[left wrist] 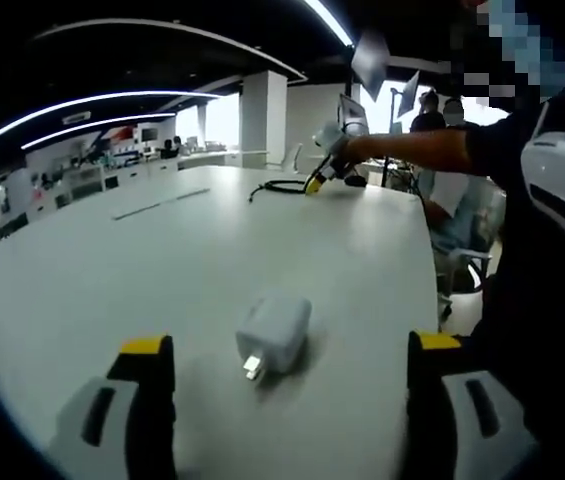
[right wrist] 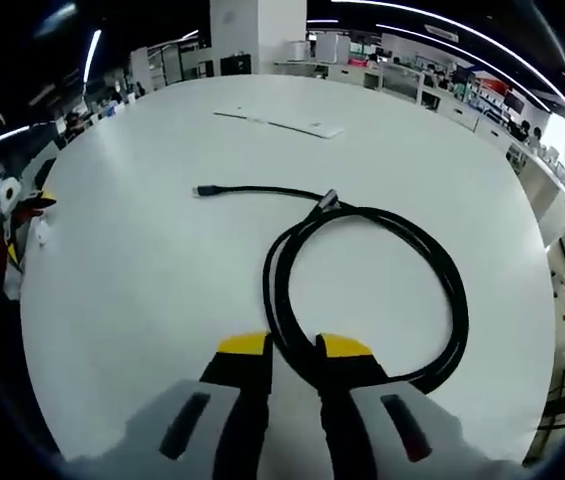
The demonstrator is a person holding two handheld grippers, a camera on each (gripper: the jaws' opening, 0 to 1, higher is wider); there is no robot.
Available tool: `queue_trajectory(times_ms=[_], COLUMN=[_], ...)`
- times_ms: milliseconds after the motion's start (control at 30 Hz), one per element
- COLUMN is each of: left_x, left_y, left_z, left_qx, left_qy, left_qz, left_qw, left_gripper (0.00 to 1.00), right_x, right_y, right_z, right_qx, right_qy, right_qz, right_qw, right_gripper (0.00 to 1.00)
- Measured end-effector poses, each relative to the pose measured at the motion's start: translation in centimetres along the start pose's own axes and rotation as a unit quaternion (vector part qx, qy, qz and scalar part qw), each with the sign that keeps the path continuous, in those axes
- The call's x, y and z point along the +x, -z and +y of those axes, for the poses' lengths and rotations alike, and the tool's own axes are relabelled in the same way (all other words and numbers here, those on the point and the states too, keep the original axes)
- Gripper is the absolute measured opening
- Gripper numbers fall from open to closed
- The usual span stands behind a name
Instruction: Plug the desk Type‑C cable into the charger adapter.
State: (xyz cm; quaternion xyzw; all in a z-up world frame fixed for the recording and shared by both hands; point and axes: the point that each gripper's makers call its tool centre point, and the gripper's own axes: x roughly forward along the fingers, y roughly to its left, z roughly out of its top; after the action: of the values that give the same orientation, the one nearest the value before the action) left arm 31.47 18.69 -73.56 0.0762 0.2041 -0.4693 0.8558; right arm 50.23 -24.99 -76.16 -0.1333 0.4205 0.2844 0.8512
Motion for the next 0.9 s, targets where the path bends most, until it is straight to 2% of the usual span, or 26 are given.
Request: queue_trajectory(times_ms=[633, 733, 800, 900], left_x=[-0.5, -0.6, -0.6, -0.8], left_y=[0.2, 0.2, 0.2, 0.0], left_z=[-0.6, -0.6, -0.6, -0.6], left_qx=[-0.001, -0.001, 0.001, 0.001], left_qy=[0.000, 0.000, -0.002, -0.001], left_qz=[-0.005, -0.005, -0.004, -0.008], left_qw=[1.0000, 1.0000, 1.0000, 1.0000], left_gripper=[0.96, 0.96, 0.96, 0.96], right_x=[-0.4, -0.5, -0.3, -0.3], right_y=[0.1, 0.1, 0.1, 0.1], right_z=[-0.2, -0.5, 0.9, 0.4], right_qx=[0.018, 0.013, 0.005, -0.014], right_qy=[0.021, 0.028, 0.031, 0.038], right_qz=[0.000, 0.001, -0.001, 0.001], right_qw=[0.9996, 0.9995, 0.9995, 0.9992], right_gripper=[0.09, 0.07, 0.06, 0.06])
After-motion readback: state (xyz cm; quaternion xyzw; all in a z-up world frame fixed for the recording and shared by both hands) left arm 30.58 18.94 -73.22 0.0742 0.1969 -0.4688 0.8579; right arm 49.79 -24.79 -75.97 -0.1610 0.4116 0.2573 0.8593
